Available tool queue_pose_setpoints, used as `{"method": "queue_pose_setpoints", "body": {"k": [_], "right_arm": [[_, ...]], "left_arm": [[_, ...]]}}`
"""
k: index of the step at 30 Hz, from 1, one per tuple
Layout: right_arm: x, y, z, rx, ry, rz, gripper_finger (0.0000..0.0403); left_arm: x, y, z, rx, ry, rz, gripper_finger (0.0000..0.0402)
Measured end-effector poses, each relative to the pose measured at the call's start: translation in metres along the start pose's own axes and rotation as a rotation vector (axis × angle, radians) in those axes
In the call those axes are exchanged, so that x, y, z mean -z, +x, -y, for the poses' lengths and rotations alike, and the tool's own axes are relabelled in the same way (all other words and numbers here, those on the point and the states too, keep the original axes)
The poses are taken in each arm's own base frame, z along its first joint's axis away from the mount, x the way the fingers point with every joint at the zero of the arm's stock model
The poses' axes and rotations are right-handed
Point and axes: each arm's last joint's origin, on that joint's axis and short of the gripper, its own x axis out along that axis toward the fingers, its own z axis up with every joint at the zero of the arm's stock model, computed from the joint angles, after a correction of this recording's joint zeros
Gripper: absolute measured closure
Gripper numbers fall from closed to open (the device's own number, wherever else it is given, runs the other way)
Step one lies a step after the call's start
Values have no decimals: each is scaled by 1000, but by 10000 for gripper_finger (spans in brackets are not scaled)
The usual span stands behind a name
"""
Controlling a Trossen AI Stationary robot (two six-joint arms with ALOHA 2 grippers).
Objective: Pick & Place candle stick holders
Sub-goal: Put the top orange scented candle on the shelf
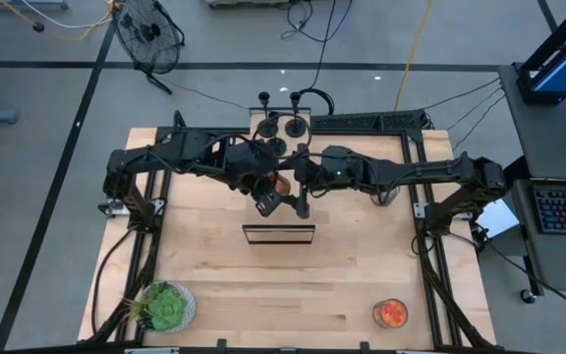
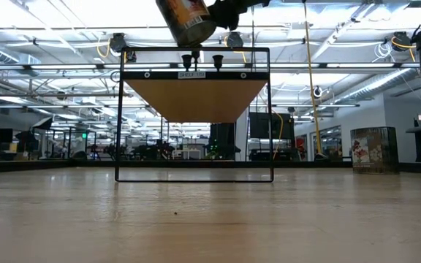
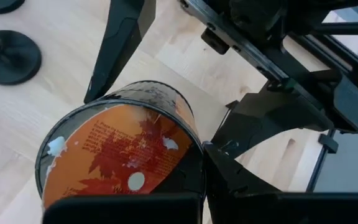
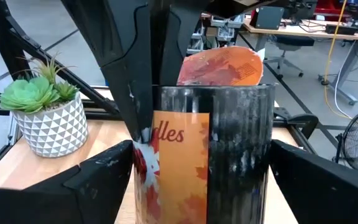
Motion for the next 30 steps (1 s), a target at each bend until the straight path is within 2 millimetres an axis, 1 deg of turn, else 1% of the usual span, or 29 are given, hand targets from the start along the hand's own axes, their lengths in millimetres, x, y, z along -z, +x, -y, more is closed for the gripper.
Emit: {"method": "queue_pose_setpoints", "body": {"k": [15,22,30], "right_arm": [[1,0,2,-3,24,-13,45],[2,0,2,0,30,-22,45],[3,0,8,6,63,-30,44]], "left_arm": [[1,-1,11,33,22,57,401],[0,-1,13,43,36,74,401],[-1,-1,15,54,52,95,401]]}}
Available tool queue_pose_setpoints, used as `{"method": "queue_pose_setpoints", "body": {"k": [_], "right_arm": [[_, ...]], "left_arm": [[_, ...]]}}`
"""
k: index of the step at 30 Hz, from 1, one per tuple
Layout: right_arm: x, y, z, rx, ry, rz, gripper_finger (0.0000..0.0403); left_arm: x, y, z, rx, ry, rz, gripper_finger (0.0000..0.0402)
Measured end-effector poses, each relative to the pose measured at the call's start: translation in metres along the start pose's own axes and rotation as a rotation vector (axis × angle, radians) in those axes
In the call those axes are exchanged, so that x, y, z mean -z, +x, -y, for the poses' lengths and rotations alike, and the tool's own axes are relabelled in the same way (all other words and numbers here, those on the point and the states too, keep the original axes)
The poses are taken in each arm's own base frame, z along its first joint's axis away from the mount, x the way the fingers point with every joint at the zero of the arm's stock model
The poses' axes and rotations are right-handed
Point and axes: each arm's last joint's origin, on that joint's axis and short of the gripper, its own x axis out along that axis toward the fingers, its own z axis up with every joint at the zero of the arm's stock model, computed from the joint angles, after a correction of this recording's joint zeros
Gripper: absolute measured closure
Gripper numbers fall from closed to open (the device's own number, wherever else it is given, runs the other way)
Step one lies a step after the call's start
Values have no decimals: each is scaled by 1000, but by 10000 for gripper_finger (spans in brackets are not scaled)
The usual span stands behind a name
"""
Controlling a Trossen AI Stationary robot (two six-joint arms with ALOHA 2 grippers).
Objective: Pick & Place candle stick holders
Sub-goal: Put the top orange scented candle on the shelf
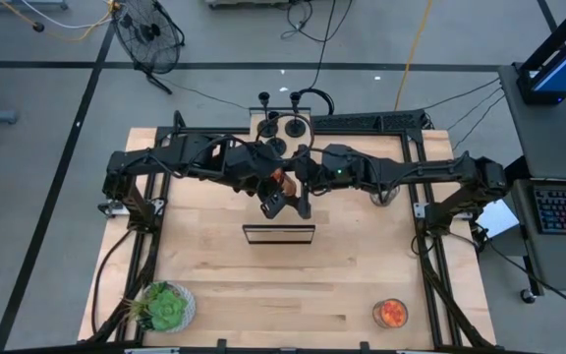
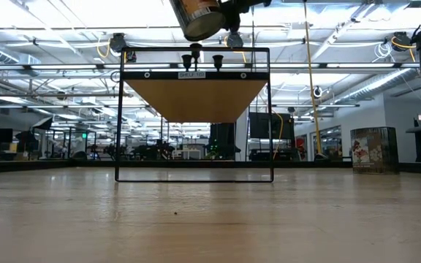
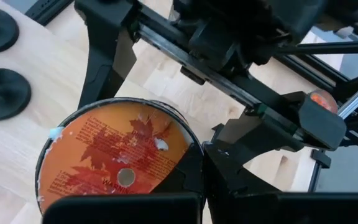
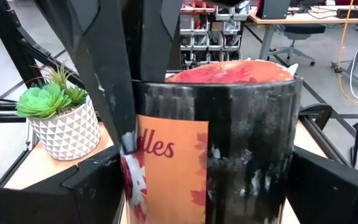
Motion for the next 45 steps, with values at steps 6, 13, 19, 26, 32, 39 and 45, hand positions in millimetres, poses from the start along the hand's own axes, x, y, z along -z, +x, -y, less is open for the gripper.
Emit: {"method": "queue_pose_setpoints", "body": {"k": [6,13,19,26,32,39,45], "right_arm": [[1,2,0,-12,7,7,45],[14,18,1,-16,52,-29,53],[14,17,0,-15,54,-26,56],[8,12,1,-3,54,-8,51],[6,7,1,18,47,-7,50],[7,7,1,17,46,-19,57],[7,7,0,17,46,-21,59]], "left_arm": [[-3,0,2,27,7,28,401],[-2,0,3,30,12,22,402],[0,0,2,18,-1,1,402],[2,-2,0,3,-5,-16,401],[2,-2,-1,-4,-3,-26,401],[3,-1,-1,-7,-11,-31,401],[3,-1,-1,-9,-14,-34,401]]}}
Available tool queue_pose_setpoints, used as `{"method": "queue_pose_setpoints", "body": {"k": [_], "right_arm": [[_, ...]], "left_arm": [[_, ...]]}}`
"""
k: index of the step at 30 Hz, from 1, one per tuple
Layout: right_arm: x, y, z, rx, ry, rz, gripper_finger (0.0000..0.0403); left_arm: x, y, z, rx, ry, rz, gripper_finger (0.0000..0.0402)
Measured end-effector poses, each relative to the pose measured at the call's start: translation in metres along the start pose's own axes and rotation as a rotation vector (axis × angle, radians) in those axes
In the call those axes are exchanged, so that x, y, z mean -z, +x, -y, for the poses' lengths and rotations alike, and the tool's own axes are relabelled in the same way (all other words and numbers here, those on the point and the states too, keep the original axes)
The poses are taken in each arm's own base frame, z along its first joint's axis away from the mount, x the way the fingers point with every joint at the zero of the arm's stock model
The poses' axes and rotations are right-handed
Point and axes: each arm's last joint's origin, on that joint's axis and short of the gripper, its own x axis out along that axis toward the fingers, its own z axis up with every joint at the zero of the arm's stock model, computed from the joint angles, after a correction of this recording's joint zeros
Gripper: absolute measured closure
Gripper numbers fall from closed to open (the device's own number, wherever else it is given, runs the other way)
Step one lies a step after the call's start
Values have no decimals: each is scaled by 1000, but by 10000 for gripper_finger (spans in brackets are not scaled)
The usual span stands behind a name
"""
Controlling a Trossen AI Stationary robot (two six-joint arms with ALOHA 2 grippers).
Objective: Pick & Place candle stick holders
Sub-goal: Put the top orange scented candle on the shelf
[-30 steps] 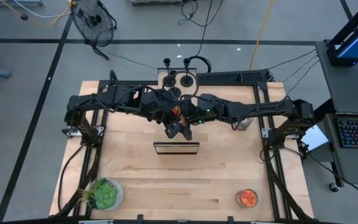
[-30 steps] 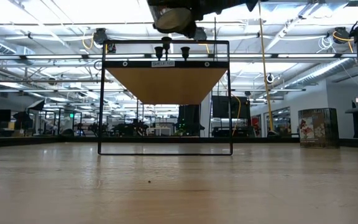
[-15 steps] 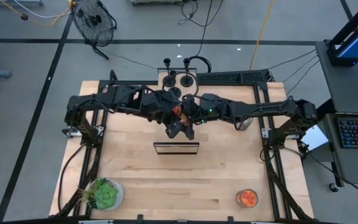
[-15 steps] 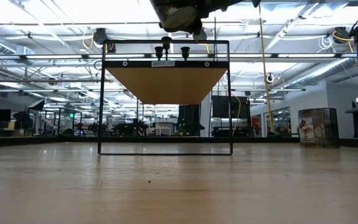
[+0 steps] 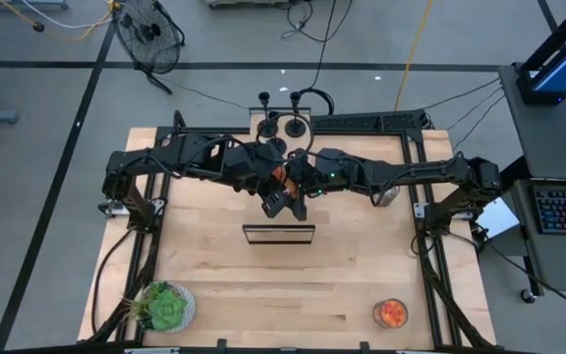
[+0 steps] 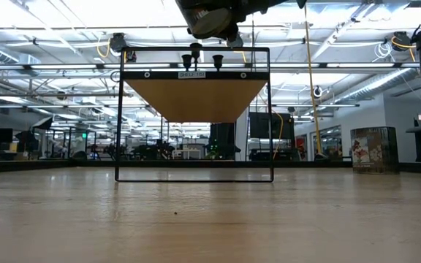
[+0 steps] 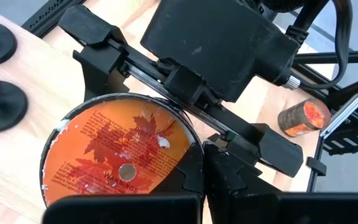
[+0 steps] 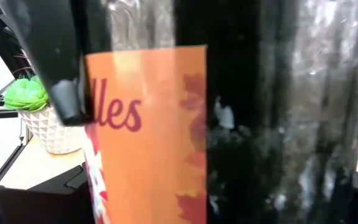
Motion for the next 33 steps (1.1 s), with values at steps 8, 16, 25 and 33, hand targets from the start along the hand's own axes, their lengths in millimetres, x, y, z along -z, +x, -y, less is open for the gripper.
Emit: {"method": "queue_pose_setpoints", "body": {"k": [8,16,25,33], "right_arm": [[1,-1,0,1,3,-19,63],[2,-1,0,3,26,-29,63],[2,-1,1,24,38,-33,63],[3,-1,2,61,36,-38,63]], "left_arm": [[0,1,0,-4,-1,-3,401],[0,1,0,-8,-2,3,397],[-1,1,0,-14,-5,13,373],[0,1,-1,-25,-3,15,285]]}}
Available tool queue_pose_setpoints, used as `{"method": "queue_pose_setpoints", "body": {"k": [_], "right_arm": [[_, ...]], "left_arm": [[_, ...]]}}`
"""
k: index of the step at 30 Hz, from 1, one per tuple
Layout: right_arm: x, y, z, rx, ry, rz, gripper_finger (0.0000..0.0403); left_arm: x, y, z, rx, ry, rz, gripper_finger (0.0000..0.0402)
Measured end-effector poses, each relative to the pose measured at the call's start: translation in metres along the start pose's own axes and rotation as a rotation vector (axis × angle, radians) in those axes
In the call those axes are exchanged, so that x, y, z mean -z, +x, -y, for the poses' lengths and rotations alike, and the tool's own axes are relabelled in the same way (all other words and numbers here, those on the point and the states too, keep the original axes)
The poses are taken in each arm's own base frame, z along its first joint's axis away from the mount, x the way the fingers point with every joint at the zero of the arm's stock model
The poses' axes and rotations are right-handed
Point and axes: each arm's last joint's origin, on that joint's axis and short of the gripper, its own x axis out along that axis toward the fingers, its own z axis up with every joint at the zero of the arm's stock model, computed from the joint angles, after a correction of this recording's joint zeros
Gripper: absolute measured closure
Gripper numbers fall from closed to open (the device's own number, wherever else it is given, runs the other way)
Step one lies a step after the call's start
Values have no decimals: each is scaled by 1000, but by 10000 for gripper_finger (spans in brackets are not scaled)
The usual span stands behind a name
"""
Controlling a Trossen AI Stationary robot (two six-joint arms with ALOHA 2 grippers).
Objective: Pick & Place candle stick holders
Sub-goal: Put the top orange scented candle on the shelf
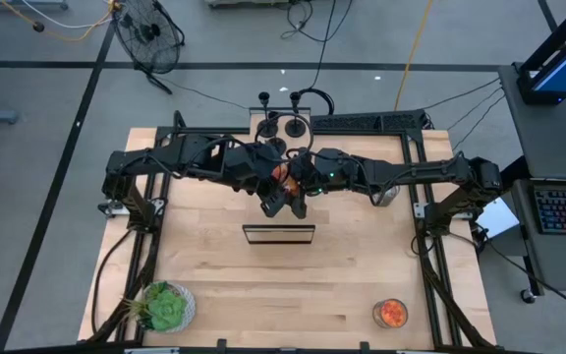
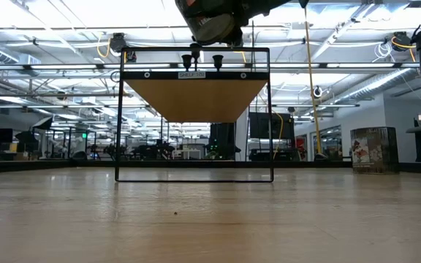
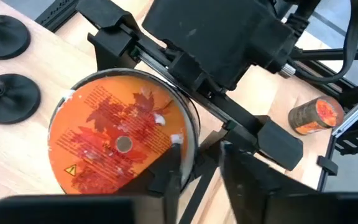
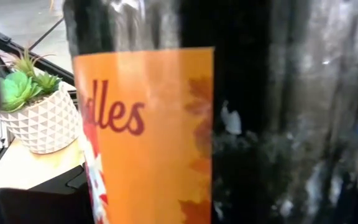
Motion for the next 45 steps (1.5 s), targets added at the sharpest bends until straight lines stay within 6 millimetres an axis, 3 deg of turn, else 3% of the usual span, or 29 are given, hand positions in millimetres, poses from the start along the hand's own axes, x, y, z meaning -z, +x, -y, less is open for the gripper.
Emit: {"method": "queue_pose_setpoints", "body": {"k": [6,11,25,32,40,45], "right_arm": [[0,0,1,12,19,-2,63],[0,0,3,73,29,1,63],[18,-3,10,269,54,-163,64],[43,-1,15,395,71,-215,64],[78,4,17,380,180,-55,60],[87,3,20,362,204,79,64]], "left_arm": [[1,-6,-5,-16,4,-8,227],[3,-19,-11,-25,-21,-21,204],[20,-30,-12,-141,1,-75,224],[25,-32,-11,-204,34,-61,229],[26,-32,-12,-222,50,-71,229],[26,-32,-12,-222,57,-73,229]]}}
